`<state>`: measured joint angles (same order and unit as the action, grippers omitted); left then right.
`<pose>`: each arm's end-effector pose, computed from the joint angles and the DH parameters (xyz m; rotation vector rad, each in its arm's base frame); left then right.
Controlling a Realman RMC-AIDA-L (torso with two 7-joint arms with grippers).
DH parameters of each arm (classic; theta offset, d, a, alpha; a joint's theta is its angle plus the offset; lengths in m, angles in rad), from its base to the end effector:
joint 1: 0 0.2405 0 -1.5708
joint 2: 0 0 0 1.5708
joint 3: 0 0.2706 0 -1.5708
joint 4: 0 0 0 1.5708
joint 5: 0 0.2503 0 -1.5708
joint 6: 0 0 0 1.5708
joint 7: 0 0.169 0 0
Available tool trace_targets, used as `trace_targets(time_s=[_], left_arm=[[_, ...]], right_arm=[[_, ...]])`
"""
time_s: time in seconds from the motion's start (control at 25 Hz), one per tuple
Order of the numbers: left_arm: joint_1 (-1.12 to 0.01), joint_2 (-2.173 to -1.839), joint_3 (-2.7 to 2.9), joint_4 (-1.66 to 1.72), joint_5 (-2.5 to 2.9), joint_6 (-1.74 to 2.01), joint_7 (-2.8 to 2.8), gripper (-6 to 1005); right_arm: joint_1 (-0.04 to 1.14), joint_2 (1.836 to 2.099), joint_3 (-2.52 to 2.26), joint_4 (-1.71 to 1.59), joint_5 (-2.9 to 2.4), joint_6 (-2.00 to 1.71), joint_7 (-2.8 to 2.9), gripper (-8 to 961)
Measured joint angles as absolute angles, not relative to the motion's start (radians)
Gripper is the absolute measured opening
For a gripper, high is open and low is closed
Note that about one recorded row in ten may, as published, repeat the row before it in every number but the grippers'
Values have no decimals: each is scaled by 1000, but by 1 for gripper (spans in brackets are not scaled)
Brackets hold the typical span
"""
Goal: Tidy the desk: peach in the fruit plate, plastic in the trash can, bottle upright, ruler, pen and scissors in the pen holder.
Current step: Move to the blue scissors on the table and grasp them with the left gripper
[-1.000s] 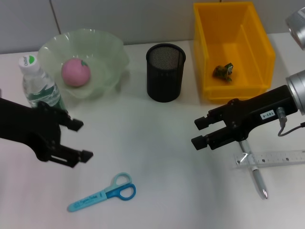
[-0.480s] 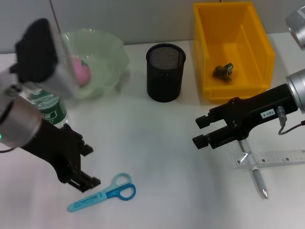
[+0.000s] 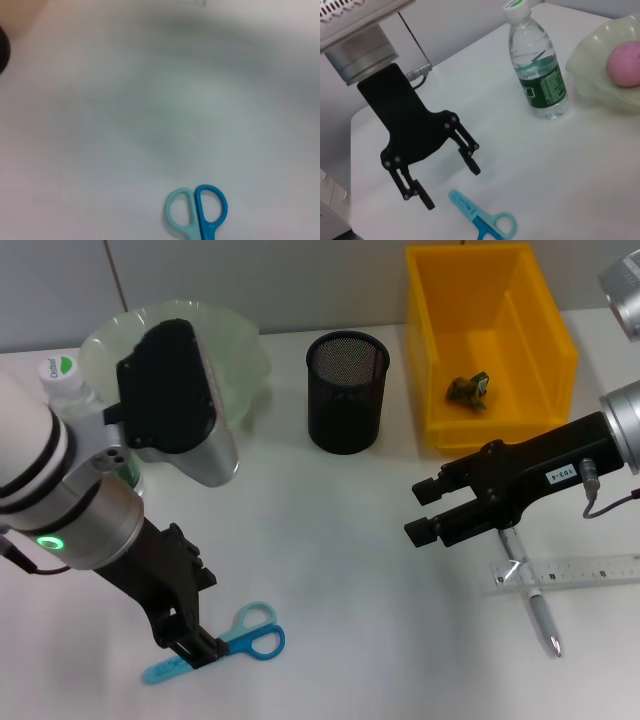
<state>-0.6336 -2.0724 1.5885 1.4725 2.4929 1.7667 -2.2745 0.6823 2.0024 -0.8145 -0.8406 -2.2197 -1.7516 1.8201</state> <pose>-0.1396 0.3527 -0.0540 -2.9929 -0.2653 0.7556 0.2355 0.3992 0.0075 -3.0134 0.8014 0.2833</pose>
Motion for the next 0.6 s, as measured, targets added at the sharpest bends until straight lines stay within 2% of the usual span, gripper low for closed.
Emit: trace_targets(time_s=[0.6], left_arm=[[-646,-2073,1667,1410,2496,1704,-2333,739]], right_arm=[[683,2000,-819,-842,-2229,-1757,1823,722]])
